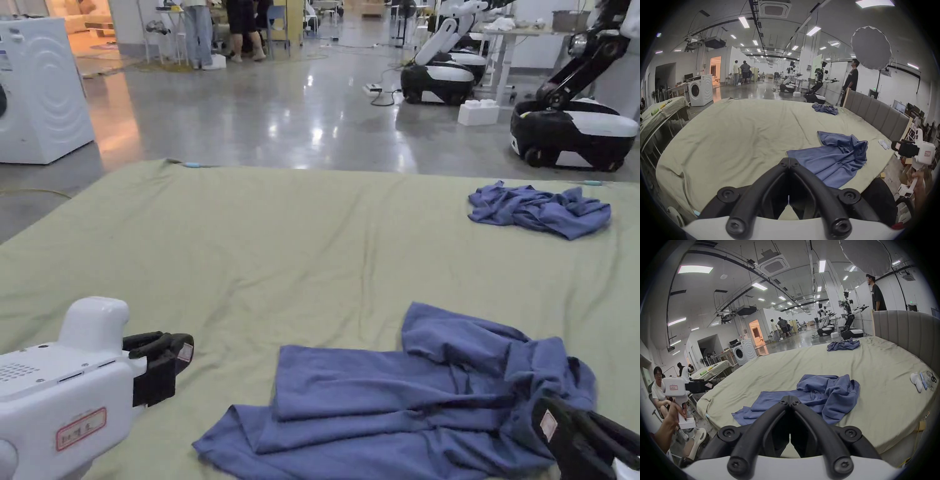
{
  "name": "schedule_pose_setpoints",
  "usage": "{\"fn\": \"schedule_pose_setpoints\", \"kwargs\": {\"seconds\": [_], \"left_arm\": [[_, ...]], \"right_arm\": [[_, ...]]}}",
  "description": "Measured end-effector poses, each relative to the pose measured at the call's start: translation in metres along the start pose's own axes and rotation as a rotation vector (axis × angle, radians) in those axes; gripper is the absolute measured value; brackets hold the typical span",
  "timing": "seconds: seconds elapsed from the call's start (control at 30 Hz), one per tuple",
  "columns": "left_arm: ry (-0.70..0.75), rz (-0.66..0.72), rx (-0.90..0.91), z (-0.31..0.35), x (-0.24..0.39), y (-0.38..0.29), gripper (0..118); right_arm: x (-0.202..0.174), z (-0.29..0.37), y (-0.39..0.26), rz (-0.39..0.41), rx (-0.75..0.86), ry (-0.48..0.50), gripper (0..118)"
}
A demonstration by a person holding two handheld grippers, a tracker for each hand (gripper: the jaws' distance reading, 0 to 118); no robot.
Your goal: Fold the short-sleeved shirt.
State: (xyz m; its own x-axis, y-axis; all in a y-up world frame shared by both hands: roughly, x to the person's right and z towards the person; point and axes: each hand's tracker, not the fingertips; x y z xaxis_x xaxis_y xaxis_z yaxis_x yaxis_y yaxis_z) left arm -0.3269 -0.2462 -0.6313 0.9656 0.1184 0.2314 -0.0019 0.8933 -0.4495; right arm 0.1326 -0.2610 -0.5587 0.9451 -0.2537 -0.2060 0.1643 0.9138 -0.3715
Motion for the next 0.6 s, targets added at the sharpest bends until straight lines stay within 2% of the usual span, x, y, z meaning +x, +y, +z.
{"fn": "schedule_pose_setpoints", "kwargs": {"seconds": [0.03,0.07,0.1,0.13,0.17,0.2,0.23,0.27,0.3,0.37,0.4,0.53,0.57,0.6], "left_arm": [[0.0,0.004,-0.002,-0.003,-0.001,0.001,0],[0.019,0.015,-0.031,-0.012,-0.002,0.004,20],[0.026,0.016,-0.122,-0.028,-0.004,0.005,68],[0.011,0.023,-0.22,-0.049,-0.009,0.005,106],[-0.042,0.061,-0.405,-0.08,-0.017,-0.003,113],[-0.076,0.121,-0.53,-0.108,-0.024,-0.016,113],[-0.04,0.142,-0.628,-0.13,-0.024,-0.029,113],[-0.028,0.133,-0.734,-0.151,-0.027,-0.044,113],[0.001,0.066,-0.783,-0.163,-0.026,-0.056,113],[0.102,-0.133,-0.821,-0.172,-0.008,-0.072,113],[0.057,-0.148,-0.824,-0.173,-0.002,-0.073,113],[0.059,-0.113,-0.761,-0.159,-0.001,-0.062,107],[0.038,-0.142,-0.686,-0.149,0.005,-0.057,83],[0.032,-0.179,-0.655,-0.144,0.011,-0.053,46]], "right_arm": [[-0.001,0.0,0.001,0.002,-0.001,0.002,2],[-0.002,-0.001,0.002,0.008,-0.004,0.005,2],[-0.003,-0.001,0.002,0.012,-0.004,0.006,2],[-0.003,-0.001,0.002,0.014,-0.003,0.005,2],[-0.004,-0.002,0.002,0.014,-0.005,0.009,2],[-0.004,-0.003,0.003,0.009,-0.013,0.019,2],[-0.005,-0.003,0.002,0.008,-0.015,0.027,2],[-0.005,-0.003,0.001,0.008,-0.014,0.029,2],[-0.006,-0.002,0.001,0.01,-0.015,0.03,2],[-0.007,0.001,0.0,0.021,-0.013,0.031,2],[-0.005,0.003,0.0,0.023,-0.015,0.029,2],[0.007,0.001,-0.001,0.009,-0.033,0.013,2],[0.011,0.001,-0.002,0.013,-0.032,0.005,2],[0.015,0.0,-0.001,0.024,-0.033,-0.013,2]]}}
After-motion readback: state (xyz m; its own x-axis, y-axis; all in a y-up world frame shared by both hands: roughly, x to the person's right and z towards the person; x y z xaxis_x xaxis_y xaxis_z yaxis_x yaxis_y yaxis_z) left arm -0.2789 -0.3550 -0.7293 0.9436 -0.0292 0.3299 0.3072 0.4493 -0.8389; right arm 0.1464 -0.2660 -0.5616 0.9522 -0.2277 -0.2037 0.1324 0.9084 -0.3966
